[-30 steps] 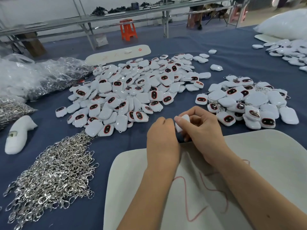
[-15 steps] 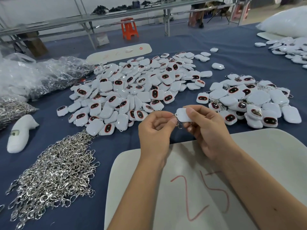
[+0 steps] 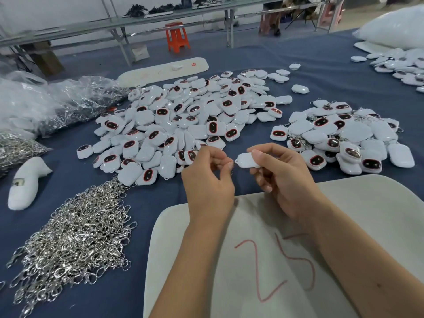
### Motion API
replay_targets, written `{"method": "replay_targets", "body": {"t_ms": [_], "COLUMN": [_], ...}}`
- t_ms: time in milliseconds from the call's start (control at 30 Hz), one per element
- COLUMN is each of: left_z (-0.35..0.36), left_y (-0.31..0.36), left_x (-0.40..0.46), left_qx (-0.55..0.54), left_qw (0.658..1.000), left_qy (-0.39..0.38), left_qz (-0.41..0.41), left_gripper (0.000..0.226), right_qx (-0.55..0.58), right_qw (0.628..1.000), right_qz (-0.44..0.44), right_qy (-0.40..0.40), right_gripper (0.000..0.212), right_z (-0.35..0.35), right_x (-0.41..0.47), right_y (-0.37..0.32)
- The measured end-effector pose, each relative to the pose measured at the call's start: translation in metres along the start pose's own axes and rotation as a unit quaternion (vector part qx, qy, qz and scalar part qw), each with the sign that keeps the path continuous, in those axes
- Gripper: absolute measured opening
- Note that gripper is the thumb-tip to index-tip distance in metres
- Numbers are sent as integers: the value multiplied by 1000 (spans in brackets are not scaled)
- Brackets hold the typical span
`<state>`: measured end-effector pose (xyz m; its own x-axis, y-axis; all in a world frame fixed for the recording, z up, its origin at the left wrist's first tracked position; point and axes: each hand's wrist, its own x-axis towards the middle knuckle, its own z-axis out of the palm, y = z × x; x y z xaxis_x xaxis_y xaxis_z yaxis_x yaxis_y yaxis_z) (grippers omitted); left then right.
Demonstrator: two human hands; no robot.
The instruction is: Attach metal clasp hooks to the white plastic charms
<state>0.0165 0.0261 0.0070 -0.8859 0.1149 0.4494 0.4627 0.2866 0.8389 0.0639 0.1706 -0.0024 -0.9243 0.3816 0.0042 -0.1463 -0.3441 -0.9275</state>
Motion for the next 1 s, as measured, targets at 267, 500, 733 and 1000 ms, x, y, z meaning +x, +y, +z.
{"method": "replay_targets", "body": {"t_ms": [267, 500, 733, 1000], "left_z": [1, 0, 4, 35], "left_y": [-3, -11, -10, 20], "left_x": [1, 4, 3, 12], "left_qx": [150, -47, -58, -299], "left_qw": [985, 995, 986, 917], "left_qy": [-55, -67, -154, -150], "left_qz": [57, -52, -35, -217], "left_gripper": [15, 16, 12, 22], "right_qx": [-219, -60, -22, -11], "right_qw": [967, 995, 998, 967], "right_qz": [-127, -66, -33, -86], "right_qy": [23, 32, 49, 239], "right_gripper": [6, 16, 19, 11], "right_z": [7, 1, 0, -10], "right_x": [-8, 0, 5, 12], "right_y": [5, 4, 2, -6]}}
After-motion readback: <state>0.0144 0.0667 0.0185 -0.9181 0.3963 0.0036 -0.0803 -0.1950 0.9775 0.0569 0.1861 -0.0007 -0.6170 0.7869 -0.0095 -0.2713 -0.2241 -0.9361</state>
